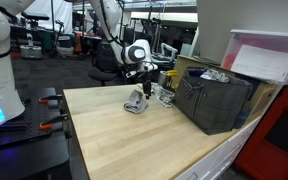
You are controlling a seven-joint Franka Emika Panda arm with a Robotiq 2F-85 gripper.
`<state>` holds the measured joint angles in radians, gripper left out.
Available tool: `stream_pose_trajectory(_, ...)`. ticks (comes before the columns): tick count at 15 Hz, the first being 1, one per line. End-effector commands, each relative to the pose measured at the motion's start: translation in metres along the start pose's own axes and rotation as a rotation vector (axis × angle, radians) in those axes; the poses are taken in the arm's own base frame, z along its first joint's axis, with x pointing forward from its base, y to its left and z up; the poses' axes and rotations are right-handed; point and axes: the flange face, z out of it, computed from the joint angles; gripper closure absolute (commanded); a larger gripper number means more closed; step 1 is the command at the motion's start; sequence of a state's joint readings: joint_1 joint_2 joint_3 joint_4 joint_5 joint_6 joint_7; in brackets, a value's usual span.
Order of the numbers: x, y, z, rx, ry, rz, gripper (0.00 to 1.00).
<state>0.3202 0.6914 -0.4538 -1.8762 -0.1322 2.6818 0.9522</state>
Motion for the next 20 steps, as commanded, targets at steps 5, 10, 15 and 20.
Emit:
stream_pose_trajectory(5, -0.054, 0.019, -0.099, 0.096, -0.343, -0.081, 0.00)
stream_pose_trajectory(10, -0.077, 0.022, -0.088, 0.132, -0.590, -0.109, 0.00)
stream_pose_trajectory(15, -0.074, 0.013, -0.030, 0.135, -0.588, -0.076, 0.00)
stream_pose_trajectory(20, -0.064, -0.006, 0.006, 0.163, -0.554, -0.029, 0.00)
